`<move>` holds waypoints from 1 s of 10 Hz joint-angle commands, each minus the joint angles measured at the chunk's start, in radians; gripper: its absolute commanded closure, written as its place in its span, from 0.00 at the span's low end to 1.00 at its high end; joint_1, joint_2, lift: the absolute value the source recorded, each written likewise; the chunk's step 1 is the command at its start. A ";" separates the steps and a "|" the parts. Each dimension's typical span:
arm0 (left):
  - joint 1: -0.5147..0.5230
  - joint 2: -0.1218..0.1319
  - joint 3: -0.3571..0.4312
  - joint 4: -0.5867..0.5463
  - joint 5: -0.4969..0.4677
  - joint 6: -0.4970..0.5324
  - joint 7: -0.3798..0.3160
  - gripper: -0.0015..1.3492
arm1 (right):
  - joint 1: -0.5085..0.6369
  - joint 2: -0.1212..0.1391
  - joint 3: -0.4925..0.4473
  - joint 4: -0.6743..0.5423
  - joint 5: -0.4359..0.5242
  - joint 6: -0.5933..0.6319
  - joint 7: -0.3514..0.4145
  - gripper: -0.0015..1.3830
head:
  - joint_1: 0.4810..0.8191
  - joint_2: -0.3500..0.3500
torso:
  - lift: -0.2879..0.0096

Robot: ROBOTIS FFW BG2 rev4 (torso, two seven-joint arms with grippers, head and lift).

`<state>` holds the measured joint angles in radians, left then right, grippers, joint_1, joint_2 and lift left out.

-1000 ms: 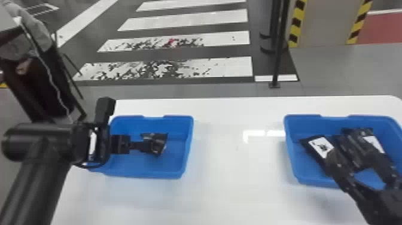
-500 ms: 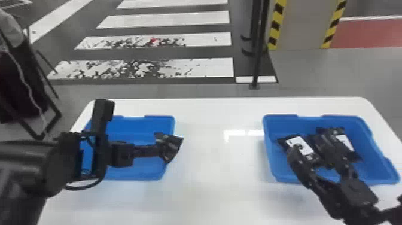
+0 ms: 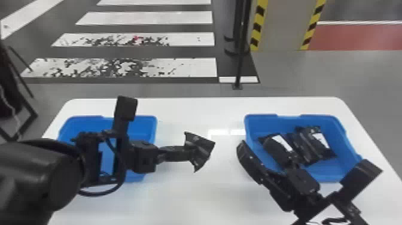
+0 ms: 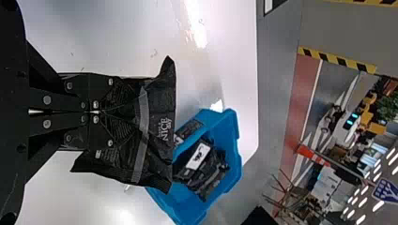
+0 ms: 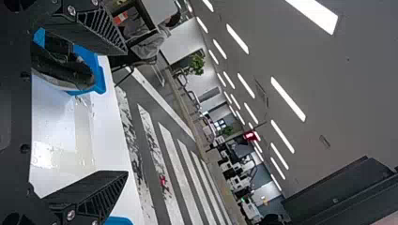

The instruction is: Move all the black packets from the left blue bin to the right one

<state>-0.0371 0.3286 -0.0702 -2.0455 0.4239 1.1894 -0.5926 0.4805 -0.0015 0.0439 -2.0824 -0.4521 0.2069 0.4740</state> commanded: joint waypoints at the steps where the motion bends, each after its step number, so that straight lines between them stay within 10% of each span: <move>1: -0.005 -0.013 -0.045 -0.020 0.033 -0.014 -0.001 0.89 | -0.017 0.002 0.014 0.012 -0.013 0.026 0.000 0.09 | 0.63 0.53 | 0.50; 4: -0.017 -0.023 -0.103 -0.039 0.085 -0.033 -0.001 0.89 | -0.039 0.002 0.028 0.032 -0.025 0.068 0.002 0.09 | 0.63 0.47 | 0.50; 5: -0.019 -0.026 -0.111 -0.042 0.087 -0.036 -0.001 0.89 | -0.046 0.002 0.028 0.039 -0.035 0.070 0.003 0.23 | 0.63 0.45 | 0.50; 7: -0.017 -0.028 -0.115 -0.042 0.093 -0.036 -0.001 0.89 | -0.046 0.002 0.028 0.044 -0.052 0.068 0.002 0.94 | 0.63 0.42 | 0.50; 10: -0.019 -0.029 -0.117 -0.044 0.097 -0.043 -0.001 0.89 | -0.044 0.002 0.030 0.044 -0.066 0.090 0.006 0.93 | 0.63 0.42 | 0.50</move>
<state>-0.0551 0.2994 -0.1864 -2.0882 0.5182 1.1472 -0.5936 0.4361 -0.0015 0.0724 -2.0384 -0.5150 0.2873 0.4792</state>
